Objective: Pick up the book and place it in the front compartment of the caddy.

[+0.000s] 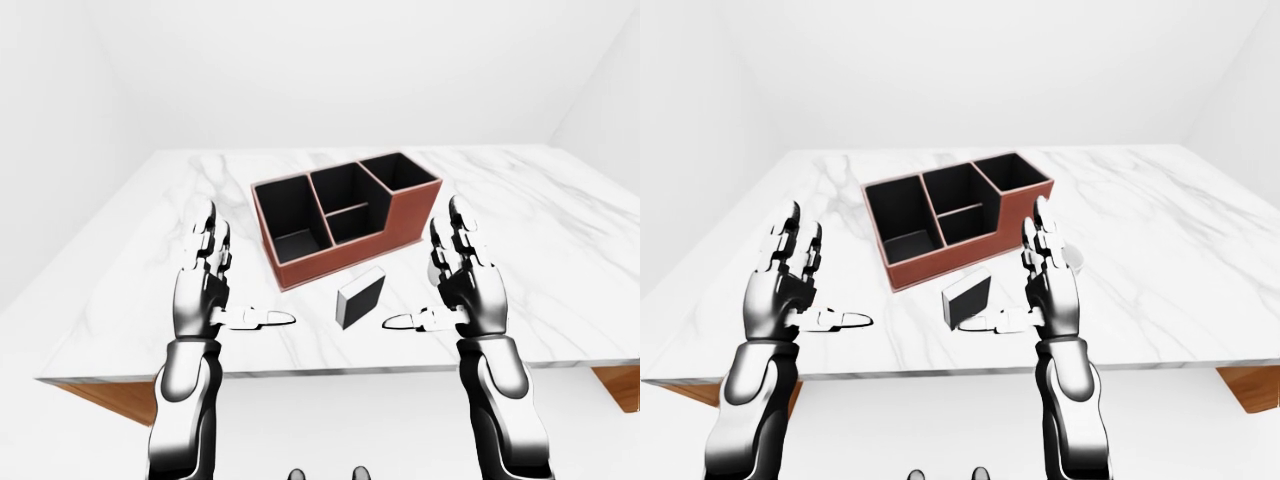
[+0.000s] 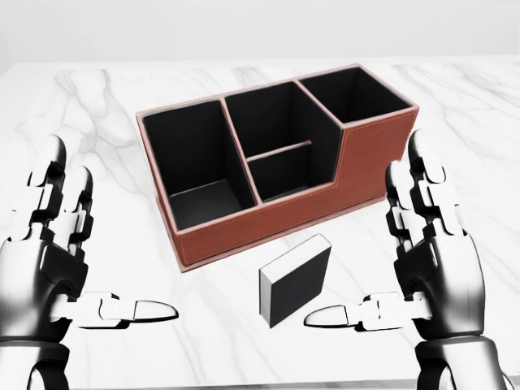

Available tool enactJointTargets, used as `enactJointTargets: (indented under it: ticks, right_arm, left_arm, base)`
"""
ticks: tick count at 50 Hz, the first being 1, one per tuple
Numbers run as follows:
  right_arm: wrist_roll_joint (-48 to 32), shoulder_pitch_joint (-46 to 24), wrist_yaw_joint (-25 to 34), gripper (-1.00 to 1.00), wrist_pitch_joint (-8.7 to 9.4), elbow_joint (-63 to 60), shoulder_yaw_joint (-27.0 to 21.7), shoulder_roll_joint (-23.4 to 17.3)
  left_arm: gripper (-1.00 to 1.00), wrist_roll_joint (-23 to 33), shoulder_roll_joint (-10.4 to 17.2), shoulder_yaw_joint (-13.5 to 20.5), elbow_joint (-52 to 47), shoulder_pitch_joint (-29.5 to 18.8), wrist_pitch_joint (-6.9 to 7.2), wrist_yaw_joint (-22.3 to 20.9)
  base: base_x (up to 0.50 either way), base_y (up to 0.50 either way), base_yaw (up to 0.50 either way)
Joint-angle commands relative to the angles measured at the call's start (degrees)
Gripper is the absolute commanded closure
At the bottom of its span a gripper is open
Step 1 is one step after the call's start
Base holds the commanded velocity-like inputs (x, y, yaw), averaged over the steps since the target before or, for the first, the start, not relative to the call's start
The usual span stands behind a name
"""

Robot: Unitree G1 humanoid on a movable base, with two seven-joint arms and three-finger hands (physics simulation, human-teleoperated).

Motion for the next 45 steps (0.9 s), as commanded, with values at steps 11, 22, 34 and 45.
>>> enactJointTargets:
  ticks: [11, 22, 34, 45]
  right_arm:
    - [-0.2, 0.0, -0.1, -1.0, 0.0, 0.0, 0.0, 0.0]
    - [-1.7, -0.3, -0.3, -1.0, 0.0, 1.5, 0.4, -0.1]
    - [1.6, -0.2, 0.3, -1.0, 0.0, 0.9, -0.6, 0.1]
    - [-0.6, -0.5, -1.0, -1.0, 0.0, 2.5, 0.1, 0.0]
  left_arm:
    - [-1.0, 0.1, -0.1, -0.1, -0.8, 0.2, 0.0, -0.1]
    - [-1.0, -0.1, 0.0, 0.0, -0.5, 0.1, 0.0, -0.1]
    - [-1.0, -0.1, 0.0, 0.0, -0.4, 0.0, 0.0, -0.1]
    - [-1.0, 0.0, 0.0, -0.1, -0.3, 0.0, 0.0, -0.1]
  base:
    - [0.5, 0.0, 0.0]
    - [0.19, 0.0, 0.0]
    - [0.14, 0.0, 0.0]
    - [0.4, 0.0, 0.0]
